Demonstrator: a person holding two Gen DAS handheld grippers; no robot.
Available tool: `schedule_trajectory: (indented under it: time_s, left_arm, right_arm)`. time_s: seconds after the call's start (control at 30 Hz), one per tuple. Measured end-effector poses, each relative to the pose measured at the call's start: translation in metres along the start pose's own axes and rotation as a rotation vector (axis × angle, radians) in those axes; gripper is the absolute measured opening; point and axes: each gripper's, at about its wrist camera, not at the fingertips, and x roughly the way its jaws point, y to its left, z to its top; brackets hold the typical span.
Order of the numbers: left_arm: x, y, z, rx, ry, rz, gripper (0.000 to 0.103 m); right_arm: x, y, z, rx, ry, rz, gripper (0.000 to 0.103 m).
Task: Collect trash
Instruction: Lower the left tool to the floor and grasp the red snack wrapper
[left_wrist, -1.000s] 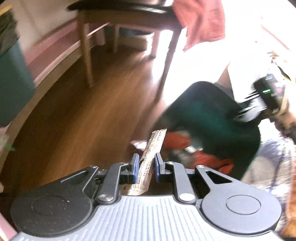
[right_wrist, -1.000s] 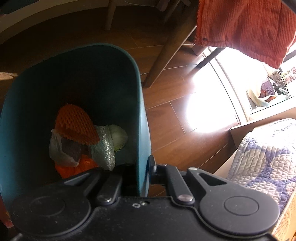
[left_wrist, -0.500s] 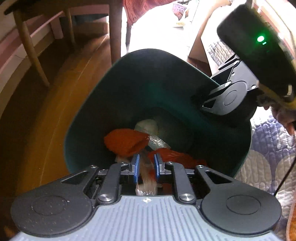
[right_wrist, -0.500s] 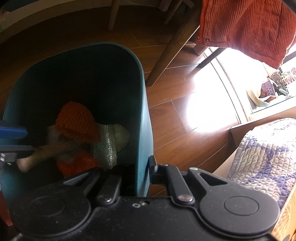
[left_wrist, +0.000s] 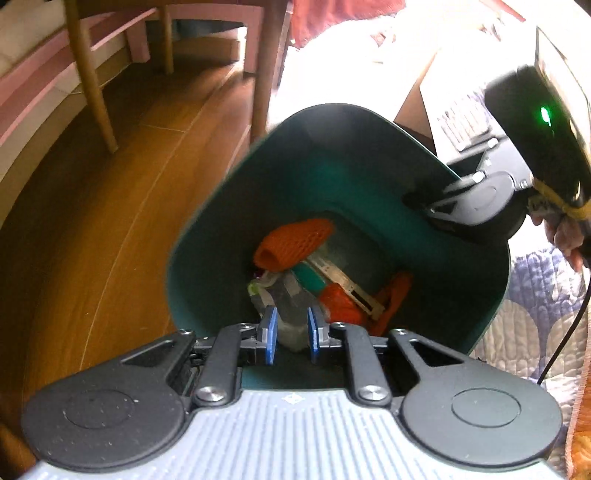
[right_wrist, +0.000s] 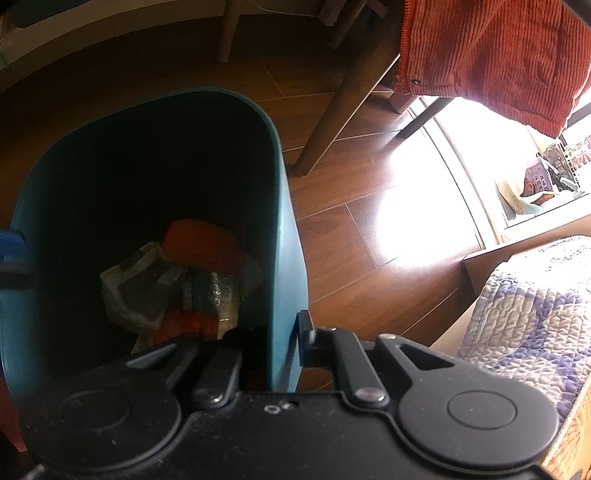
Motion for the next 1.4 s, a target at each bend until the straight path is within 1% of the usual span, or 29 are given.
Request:
schedule_trajectory:
  time_s: [0.03,0.1,0.13,0.17,0.27,0.33,0.37,0.4,0.47,0.5,0.6,0.73,0.83,0.9,0.97,1.03,1.1,1.17,1.23,1.3,1.4]
  left_arm:
    - [-0.003,0.005,-0.001,-0.011,-0.004,-0.002,0.017]
    - [-0.007,0.019,-0.001,-0.038,-0.013,-0.003,0.024]
    - [-0.008,0.027,-0.001,-0.050,-0.019,0.000,0.026]
    - [-0.014,0.029,-0.004,-0.059,-0.024,0.011,0.030]
    - [-0.012,0.049,-0.003,-0.082,-0.039,0.044,0.031]
    - [-0.009,0.061,-0.002,-0.097,-0.043,0.073,0.035]
    - [-0.007,0.068,-0.002,-0.110,-0.050,0.082,0.048]
    - [-0.005,0.076,-0.002,-0.127,-0.060,0.091,0.066]
    - [0.002,0.090,-0.004,-0.153,-0.080,0.104,0.078]
    - [0.008,0.095,-0.005,-0.161,-0.075,0.105,0.078]
    - [0.036,0.105,-0.003,-0.175,-0.018,0.106,0.078]
    - [0.081,0.119,0.001,-0.214,0.061,0.119,0.078]
    - [0.118,0.131,0.009,-0.269,0.112,0.130,0.078]
    - [0.139,0.139,0.014,-0.321,0.131,0.113,0.078]
    - [0.159,0.142,0.020,-0.344,0.145,0.113,0.078]
    - [0.181,0.139,0.025,-0.327,0.162,0.123,0.078]
    - [0.205,0.133,0.027,-0.291,0.181,0.152,0.078]
    - [0.227,0.125,0.029,-0.243,0.197,0.179,0.078]
    - [0.243,0.118,0.029,-0.205,0.206,0.187,0.078]
    - [0.262,0.111,0.026,-0.169,0.225,0.212,0.078]
    - [0.282,0.105,0.022,-0.151,0.256,0.228,0.078]
  right_arm:
    - [0.000,0.000,0.000,-0.002,-0.001,0.000,0.008]
    - [-0.002,0.002,-0.001,-0.004,-0.003,0.002,0.008]
    - [-0.003,0.003,-0.001,-0.006,-0.005,0.003,0.008]
    - [-0.003,0.003,-0.002,-0.007,-0.006,0.002,0.008]
    - [0.001,0.000,0.000,-0.017,-0.004,-0.011,0.005]
    - [0.006,-0.004,0.002,-0.022,0.002,-0.027,0.003]
    - [0.009,-0.006,0.003,-0.021,0.003,-0.031,0.003]
    - [0.011,-0.009,0.003,-0.018,0.000,-0.031,0.002]
    - [0.014,-0.014,0.002,-0.030,-0.005,-0.028,0.002]
    - [0.016,-0.019,0.001,-0.020,-0.005,-0.015,0.002]
    - [0.023,-0.029,0.001,-0.014,0.000,-0.002,0.003]
    - [0.035,-0.043,0.002,-0.016,0.025,-0.029,0.006]
    - [0.042,-0.060,0.004,0.005,0.025,-0.060,0.009]
    - [0.046,-0.070,0.008,0.029,0.018,-0.081,0.011]
    - [0.050,-0.079,0.012,0.055,0.015,-0.078,0.012]
    - [0.052,-0.083,0.013,0.064,0.016,-0.071,0.013]
    - [0.056,-0.089,0.012,0.077,0.020,-0.062,0.014]
    - [0.056,-0.095,0.010,0.125,0.034,-0.031,0.013]
    - [0.054,-0.098,0.009,0.157,0.036,-0.001,0.012]
    - [0.053,-0.097,0.008,0.157,0.030,0.002,0.013]
    - [0.053,-0.098,0.008,0.158,0.018,0.017,0.012]
